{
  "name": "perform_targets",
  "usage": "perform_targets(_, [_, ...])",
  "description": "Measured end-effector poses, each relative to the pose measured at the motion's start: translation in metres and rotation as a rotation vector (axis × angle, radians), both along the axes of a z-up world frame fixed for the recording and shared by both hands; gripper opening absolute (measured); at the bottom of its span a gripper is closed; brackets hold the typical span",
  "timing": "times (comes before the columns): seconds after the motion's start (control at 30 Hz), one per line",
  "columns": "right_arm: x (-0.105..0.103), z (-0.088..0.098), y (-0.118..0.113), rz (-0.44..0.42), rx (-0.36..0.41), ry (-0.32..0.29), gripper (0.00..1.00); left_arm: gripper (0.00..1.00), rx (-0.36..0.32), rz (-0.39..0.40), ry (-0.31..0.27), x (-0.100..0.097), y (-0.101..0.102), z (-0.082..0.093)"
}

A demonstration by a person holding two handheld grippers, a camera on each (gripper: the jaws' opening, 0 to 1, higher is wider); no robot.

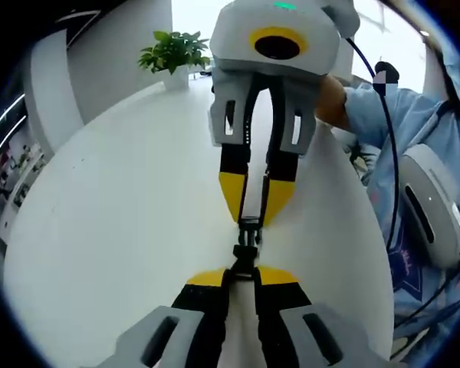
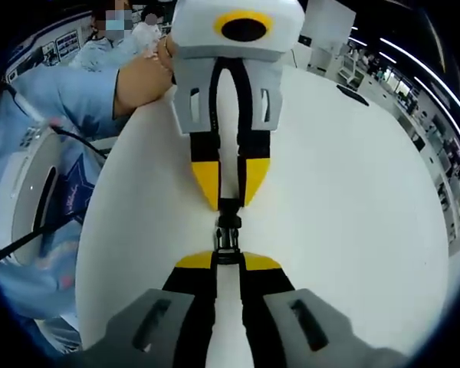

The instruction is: Snap the two parts of the plastic buckle together until the buckle closes and remains connected.

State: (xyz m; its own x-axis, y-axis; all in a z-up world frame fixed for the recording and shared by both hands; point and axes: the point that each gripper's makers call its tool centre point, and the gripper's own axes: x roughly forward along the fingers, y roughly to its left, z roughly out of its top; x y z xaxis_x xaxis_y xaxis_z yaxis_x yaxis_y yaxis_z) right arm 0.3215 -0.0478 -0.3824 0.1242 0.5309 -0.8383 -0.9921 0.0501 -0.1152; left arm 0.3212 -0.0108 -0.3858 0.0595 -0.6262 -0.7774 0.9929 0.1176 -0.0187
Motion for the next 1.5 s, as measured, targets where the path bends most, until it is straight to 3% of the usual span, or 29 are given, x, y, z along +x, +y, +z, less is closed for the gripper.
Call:
perform_targets(0.7, [0.003,0.000,0.003,0.001,-0.023,-0.013,0.11,0.12,0.009,-0.010,-0.014,-0.006,-0.004,-0.001])
perform_targets(0.93, [0.002,-0.001,0.005,0.009,-0.029,-0.015,0.11,0.15,-0.011,-0.051,-0.034,-0.008,-0.009,0.000])
perform_targets(1.23, [-0.001,-0.002,0.007,0.060,-0.035,-0.027,0.11,0.12,-0.036,-0.026,0.021,-0.006,-0.016,-0.001])
perform_targets(1.5, [0.002,-0.001,0.008,0.079,-0.036,-0.021,0.11,0.12,-0.024,-0.013,0.026,-0.005,-0.016,-0.001])
